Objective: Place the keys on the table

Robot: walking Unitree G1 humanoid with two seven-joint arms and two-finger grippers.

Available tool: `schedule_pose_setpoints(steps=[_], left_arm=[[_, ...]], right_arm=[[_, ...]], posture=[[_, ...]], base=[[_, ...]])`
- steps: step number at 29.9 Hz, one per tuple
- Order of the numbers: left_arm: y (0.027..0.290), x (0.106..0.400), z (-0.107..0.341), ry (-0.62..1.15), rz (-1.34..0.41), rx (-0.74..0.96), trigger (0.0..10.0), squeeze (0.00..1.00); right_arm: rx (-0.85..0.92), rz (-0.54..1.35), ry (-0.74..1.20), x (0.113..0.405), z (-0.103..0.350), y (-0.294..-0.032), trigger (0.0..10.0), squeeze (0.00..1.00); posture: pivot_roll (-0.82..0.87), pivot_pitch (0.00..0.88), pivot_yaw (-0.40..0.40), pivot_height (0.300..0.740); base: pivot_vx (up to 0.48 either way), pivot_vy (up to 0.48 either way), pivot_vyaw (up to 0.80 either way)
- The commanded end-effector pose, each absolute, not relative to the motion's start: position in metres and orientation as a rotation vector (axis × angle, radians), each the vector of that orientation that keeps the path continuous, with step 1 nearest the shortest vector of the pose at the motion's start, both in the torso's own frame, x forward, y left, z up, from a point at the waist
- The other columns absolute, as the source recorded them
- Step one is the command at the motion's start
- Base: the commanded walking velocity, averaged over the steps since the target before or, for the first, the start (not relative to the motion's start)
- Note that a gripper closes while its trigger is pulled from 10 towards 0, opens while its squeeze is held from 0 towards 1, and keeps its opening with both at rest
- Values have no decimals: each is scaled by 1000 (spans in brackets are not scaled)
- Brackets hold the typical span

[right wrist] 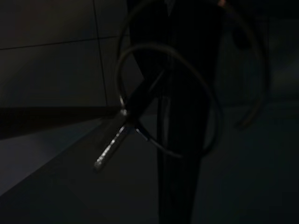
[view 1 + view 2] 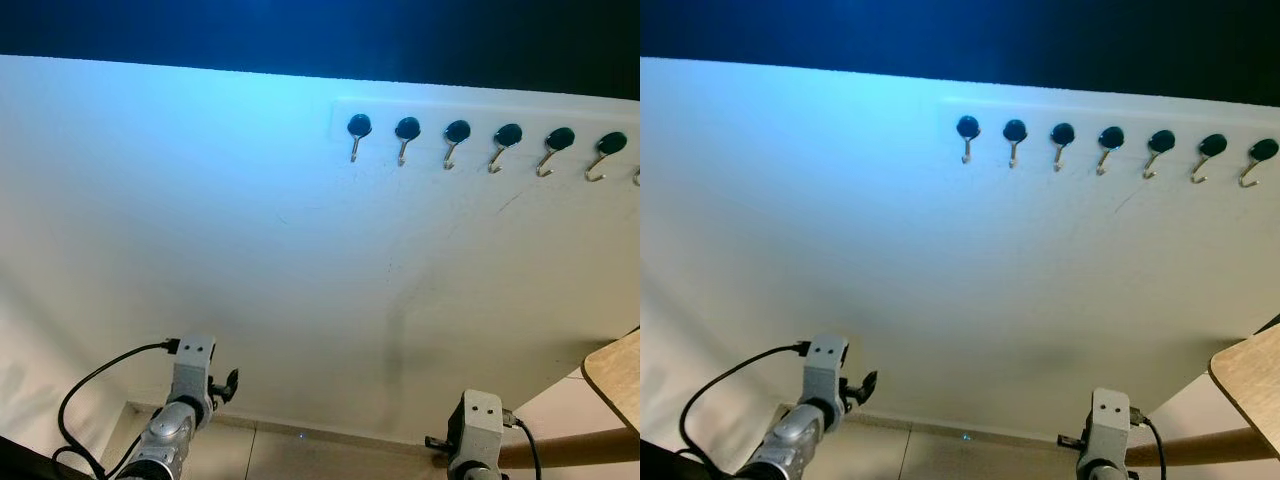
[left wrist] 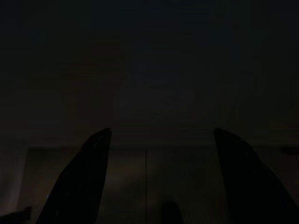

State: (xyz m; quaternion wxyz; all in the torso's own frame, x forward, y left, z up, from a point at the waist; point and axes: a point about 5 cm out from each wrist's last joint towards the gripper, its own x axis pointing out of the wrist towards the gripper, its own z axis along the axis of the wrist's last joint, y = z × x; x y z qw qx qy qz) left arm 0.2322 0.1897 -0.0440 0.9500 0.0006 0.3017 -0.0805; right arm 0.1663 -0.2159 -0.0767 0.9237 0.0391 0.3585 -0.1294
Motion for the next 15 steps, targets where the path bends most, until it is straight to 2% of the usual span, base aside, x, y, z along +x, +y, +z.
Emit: schedule_pose_setpoints(steps=[1,4,15], left_arm=[[185,230,-47,625,-163,-26,10000,0],[184,231,-47,626,-165,-28,10000,0],[177,238,-44,610,-193,-28,10000,0]], right_arm=[[75,-283,742,164,-78,-219,10000,0],[70,-286,745,164,-78,-219,10000,0],[87,-316,749,162,-80,-216,10000,0]], posture=[[0,7,3,740],[-3,14,6,740],[-6,30,16,740]], base=[[0,0,0],[0,0,0],[-309,0,0]])
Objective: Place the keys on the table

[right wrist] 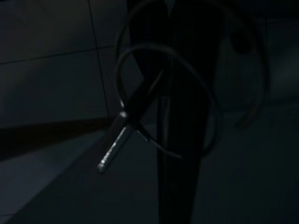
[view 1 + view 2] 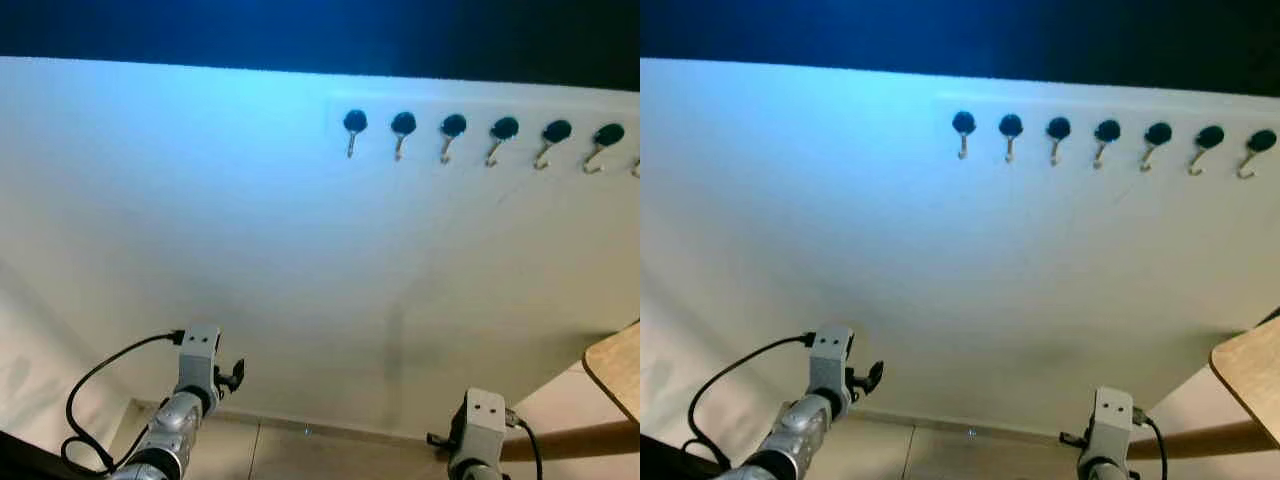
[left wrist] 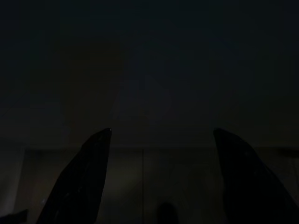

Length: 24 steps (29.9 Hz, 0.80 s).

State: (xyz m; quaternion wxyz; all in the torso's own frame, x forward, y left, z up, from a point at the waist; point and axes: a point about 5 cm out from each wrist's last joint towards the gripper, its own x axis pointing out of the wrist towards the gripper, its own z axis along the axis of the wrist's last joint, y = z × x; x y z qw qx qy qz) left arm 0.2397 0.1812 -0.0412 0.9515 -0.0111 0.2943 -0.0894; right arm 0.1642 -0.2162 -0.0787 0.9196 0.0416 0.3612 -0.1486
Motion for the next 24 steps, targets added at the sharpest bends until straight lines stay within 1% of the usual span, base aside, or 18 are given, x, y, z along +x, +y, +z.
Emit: schedule_pose_setpoints(steps=[1,18,24], left_arm=[[177,238,-44,610,-193,-28,10000,0],[173,243,-40,599,-222,-17,10000,0],[169,243,-42,628,-275,37,10000,0]], right_arm=[[87,-316,749,162,-80,-216,10000,0],[96,-332,747,163,-80,-217,10000,0],[104,-340,747,162,-80,-217,10000,0]], posture=[[-6,30,16,740],[-10,41,24,740],[-9,47,25,740]], base=[[-307,0,0],[-302,0,0],[0,0,0]])
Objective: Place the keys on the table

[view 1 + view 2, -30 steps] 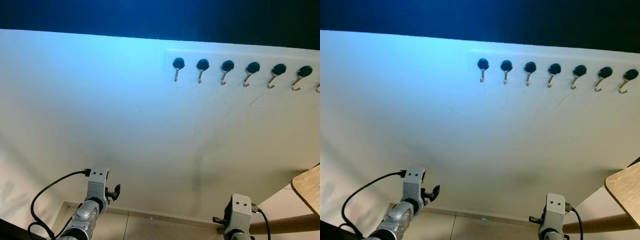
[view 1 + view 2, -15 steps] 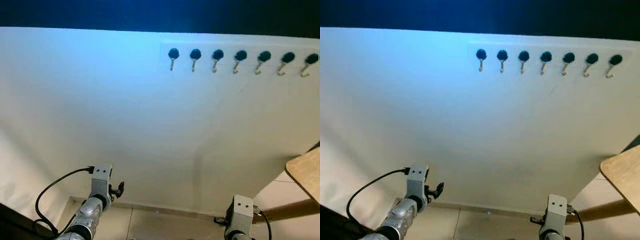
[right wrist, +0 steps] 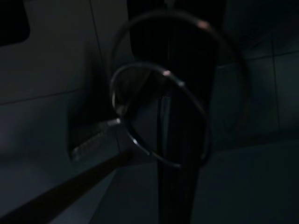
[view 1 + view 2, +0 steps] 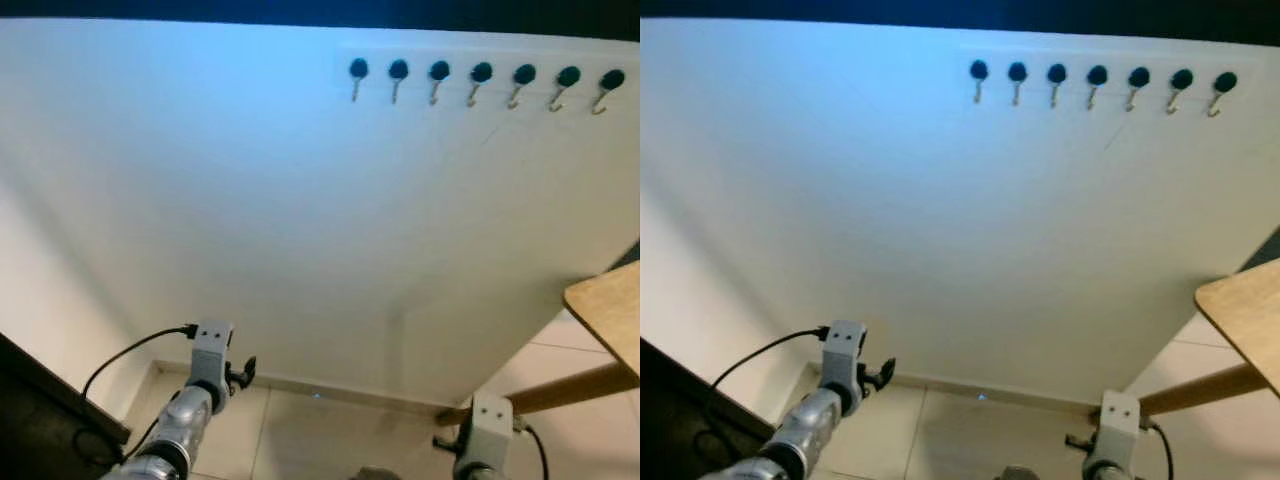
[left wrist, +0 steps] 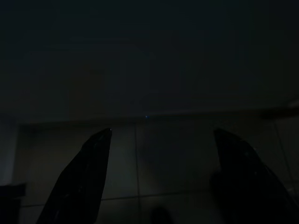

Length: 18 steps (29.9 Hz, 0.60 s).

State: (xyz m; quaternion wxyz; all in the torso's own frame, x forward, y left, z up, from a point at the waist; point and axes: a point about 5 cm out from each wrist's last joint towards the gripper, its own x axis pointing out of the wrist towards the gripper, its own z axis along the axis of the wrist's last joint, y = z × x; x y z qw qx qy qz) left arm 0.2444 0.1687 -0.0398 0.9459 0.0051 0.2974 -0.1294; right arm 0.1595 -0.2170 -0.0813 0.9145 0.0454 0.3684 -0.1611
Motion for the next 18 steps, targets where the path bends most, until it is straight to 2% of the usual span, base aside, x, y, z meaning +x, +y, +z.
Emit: schedule_pose_setpoints(steps=[1,5,10,18], left_arm=[[169,243,-42,632,-276,48,10000,0],[166,243,-41,626,-307,58,10000,0],[164,245,-40,618,-317,66,10000,0],[164,245,-41,619,-306,78,10000,0]], right_arm=[[104,-341,747,162,-80,-217,10000,0],[107,-344,748,161,-81,-217,10000,0],[111,-348,749,161,-81,-216,10000,0],[108,-343,752,161,-81,-216,10000,0]], posture=[[-9,47,25,740],[-9,48,27,740],[-11,50,29,740],[-12,51,27,740]], base=[[0,0,0],[0,0,0],[0,-480,0],[0,0,0]])
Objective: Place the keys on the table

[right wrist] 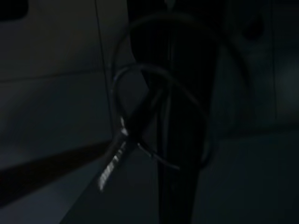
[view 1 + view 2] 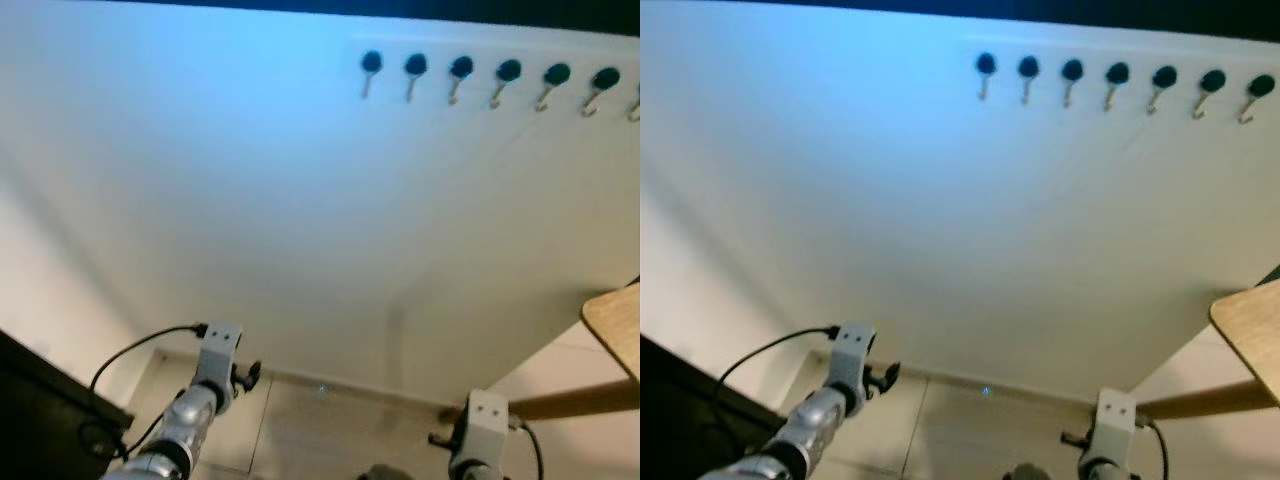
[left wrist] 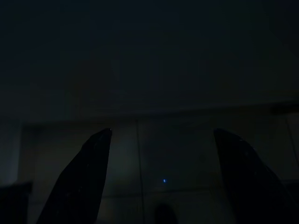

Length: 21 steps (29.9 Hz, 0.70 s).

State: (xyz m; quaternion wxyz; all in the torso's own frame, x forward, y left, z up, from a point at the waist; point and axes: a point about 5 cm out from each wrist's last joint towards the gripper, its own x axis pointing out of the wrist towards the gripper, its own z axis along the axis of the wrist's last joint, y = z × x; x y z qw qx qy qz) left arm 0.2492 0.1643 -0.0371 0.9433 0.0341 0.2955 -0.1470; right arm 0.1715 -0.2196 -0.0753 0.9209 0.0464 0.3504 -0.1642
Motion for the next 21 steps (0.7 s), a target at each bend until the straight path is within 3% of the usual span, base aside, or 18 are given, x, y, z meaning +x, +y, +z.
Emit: schedule_pose_setpoints(steps=[1,6,21], left_arm=[[164,244,-41,619,-306,79,10000,0],[163,243,-41,612,-313,83,10000,0],[163,242,-40,583,-305,46,10000,0]], right_arm=[[108,-342,753,161,-81,-216,10000,0],[107,-324,752,162,-81,-214,10000,0],[104,-290,761,160,-83,-210,10000,0]], posture=[[-12,51,26,740],[-11,51,25,740],[-7,49,27,740]], base=[[0,0,0],[0,0,0],[0,0,-800]])
